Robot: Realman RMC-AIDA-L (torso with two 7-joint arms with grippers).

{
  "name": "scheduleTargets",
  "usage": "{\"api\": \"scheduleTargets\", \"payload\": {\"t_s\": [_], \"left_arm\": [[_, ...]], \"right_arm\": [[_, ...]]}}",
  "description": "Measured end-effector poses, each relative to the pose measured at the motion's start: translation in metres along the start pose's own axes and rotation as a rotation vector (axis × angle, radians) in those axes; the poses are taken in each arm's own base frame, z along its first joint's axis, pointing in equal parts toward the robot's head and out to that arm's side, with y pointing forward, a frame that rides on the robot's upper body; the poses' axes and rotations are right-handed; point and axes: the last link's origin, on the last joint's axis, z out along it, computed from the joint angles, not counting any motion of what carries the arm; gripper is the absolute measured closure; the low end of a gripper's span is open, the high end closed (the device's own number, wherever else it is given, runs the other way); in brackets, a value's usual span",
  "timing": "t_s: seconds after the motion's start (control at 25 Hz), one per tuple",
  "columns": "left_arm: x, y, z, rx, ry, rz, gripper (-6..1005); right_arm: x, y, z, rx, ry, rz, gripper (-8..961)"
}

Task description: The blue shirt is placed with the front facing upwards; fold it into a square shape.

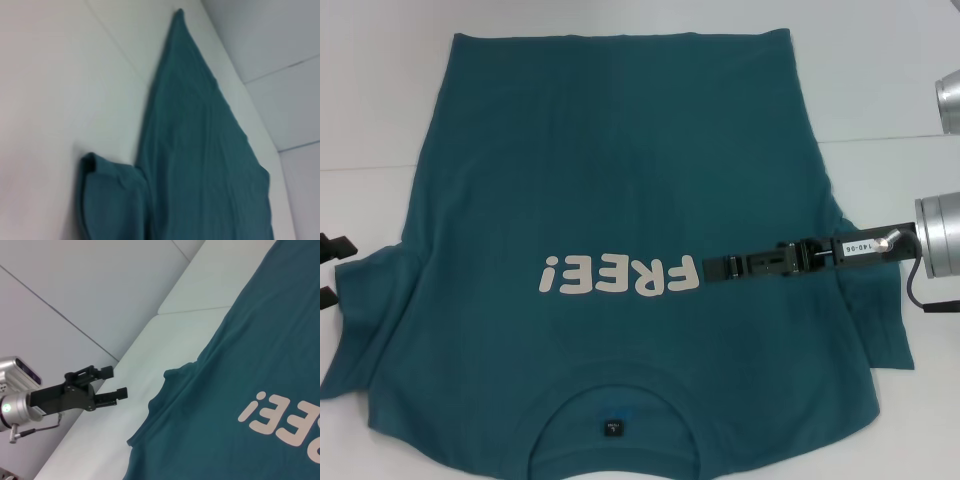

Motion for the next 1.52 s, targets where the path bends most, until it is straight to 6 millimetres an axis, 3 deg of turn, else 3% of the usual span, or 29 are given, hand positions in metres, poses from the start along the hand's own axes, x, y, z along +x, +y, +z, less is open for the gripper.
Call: {"api": "scheduleTargets", "payload": {"t_s": [0.72, 1.52], "left_arm": [[-0.002, -0.024, 0.021, 0.163, 0.037, 0.019, 141], [-0.004, -0.026, 0.032, 0.172, 0.051, -0.009, 140]], "right_arm": [[-0.003, -0.003, -0.003, 0.021, -0.017, 0.009, 12], [0.001, -0.007, -0.004, 0.030, -0.026, 0.028, 11]]}}
